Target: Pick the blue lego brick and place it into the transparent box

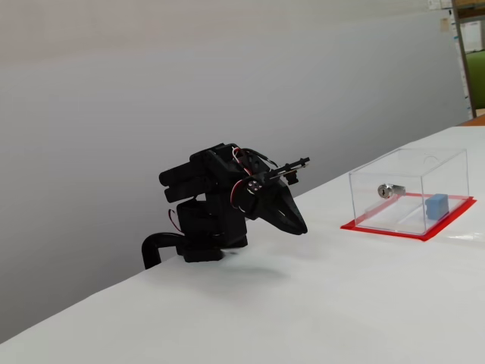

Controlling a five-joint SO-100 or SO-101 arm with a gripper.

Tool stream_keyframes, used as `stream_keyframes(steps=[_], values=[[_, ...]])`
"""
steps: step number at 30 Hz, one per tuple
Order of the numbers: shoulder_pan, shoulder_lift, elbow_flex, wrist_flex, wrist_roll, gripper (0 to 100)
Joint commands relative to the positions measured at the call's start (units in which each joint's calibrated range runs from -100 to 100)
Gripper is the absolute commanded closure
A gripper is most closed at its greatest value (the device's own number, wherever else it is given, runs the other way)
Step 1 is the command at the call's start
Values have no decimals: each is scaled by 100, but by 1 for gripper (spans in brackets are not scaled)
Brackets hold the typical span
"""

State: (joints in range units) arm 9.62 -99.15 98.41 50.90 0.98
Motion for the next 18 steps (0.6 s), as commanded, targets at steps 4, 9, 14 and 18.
stream_keyframes(steps=[4, 9, 14, 18], values=[[18, -85, 87, 28, -19, 98], [40, -85, 87, 36, -46, 98], [70, -85, 87, 36, -129, 98], [55, -85, 87, 36, -92, 98]])
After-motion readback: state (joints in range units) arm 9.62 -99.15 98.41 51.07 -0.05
